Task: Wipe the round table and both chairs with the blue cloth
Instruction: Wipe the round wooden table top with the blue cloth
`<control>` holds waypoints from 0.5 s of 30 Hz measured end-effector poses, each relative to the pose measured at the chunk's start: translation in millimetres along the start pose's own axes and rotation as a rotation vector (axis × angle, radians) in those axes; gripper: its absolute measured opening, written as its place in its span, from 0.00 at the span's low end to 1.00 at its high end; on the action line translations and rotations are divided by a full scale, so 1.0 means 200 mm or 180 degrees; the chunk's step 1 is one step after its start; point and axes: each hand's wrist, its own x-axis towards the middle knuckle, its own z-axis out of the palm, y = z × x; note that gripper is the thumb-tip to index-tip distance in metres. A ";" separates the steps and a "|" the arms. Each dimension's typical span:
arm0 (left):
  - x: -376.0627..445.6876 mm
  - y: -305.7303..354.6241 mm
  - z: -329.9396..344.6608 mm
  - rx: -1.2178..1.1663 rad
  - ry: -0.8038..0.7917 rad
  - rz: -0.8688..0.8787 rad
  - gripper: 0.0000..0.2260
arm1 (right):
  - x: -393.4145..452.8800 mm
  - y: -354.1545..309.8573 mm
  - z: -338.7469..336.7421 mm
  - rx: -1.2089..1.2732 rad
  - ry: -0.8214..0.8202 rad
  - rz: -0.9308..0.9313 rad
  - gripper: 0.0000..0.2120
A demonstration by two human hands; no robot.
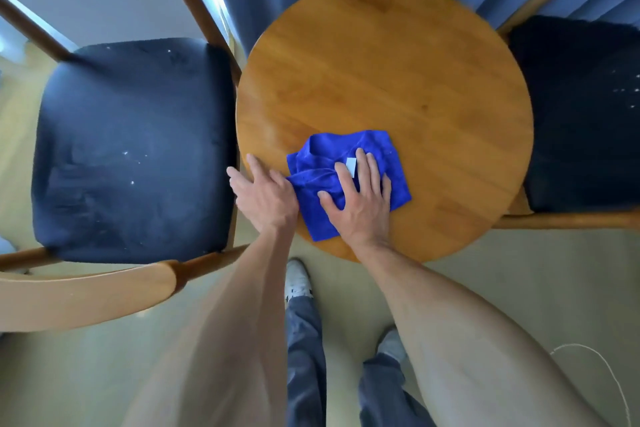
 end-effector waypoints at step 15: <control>-0.83 0.27 0.36 0.0996 -0.0638 0.0951 0.24 | -0.41 0.70 -0.24 -0.0094 0.0364 0.1435 0.22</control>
